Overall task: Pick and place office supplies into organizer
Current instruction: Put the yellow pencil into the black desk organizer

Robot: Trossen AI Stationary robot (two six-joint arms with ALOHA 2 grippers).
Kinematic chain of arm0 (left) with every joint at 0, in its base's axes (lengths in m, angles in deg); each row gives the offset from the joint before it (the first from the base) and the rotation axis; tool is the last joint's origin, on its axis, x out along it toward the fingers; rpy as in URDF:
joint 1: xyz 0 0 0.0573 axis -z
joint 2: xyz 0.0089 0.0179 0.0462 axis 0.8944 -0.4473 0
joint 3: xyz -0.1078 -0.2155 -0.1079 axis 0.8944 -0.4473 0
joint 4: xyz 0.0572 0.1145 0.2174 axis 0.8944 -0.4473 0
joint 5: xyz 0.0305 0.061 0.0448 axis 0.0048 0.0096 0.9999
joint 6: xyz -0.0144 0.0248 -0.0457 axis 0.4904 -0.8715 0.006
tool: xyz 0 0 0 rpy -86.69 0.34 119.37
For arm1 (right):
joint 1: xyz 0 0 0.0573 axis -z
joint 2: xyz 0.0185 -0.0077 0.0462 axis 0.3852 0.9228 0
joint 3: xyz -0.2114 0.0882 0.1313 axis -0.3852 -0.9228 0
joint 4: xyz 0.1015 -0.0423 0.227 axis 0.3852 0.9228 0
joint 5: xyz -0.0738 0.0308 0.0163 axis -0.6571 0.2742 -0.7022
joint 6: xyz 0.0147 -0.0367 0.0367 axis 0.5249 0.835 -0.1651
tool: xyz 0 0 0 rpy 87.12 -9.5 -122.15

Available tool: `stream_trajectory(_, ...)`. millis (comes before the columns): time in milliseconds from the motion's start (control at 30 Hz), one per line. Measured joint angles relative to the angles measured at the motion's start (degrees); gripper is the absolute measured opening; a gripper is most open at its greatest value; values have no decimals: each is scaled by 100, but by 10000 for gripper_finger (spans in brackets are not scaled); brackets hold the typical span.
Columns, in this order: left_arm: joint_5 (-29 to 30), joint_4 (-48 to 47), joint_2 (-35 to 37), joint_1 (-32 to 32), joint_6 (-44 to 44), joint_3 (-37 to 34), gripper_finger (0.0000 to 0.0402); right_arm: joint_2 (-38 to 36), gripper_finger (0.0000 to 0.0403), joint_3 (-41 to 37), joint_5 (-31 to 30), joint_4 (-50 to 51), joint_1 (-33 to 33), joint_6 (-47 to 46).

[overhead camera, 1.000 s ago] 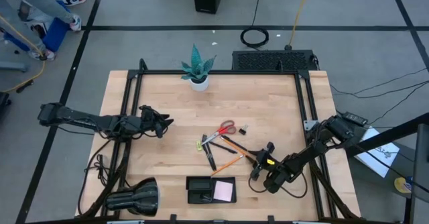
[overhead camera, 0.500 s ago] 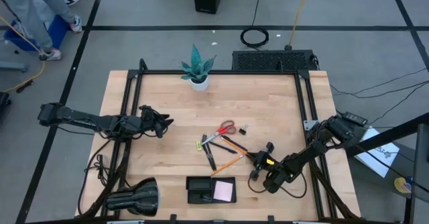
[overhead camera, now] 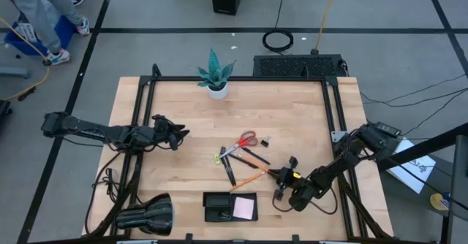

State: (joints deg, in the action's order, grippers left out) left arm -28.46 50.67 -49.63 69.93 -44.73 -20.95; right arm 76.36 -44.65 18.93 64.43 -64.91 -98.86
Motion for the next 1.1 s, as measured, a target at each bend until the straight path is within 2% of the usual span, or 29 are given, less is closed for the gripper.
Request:
stream_trajectory(100, -185, 22, 0, 2, 16, 0, 212, -106, 18, 0, -187, -53, 5, 203)
stream_trajectory(167, 55, 197, 0, -2, 22, -2, 212, -182, 17, 2, -322, -72, 2, 325)
stream_trajectory(267, 82, 423, 1, 0, 16, -2, 212, -352, 17, 5, -491, -155, 7, 602)
stream_trajectory(500, -397, 1228, 0, 54, 15, -2, 212, -786, 17, 7, -858, -709, 29, 1471)
stream_trajectory(800, -394, 2398, 0, 407, -484, -2, 212, -931, 16, 11, -792, -2721, 355, 3244)
stream_trajectory(967, -336, 3080, 0, 490, -887, -2, 212, -932, 16, 15, -313, -3357, 740, 3652)
stream_trajectory(1100, -158, 3673, 2, 487, -1099, -2, 212, -923, 16, 15, -38, -3448, 1109, 3716)
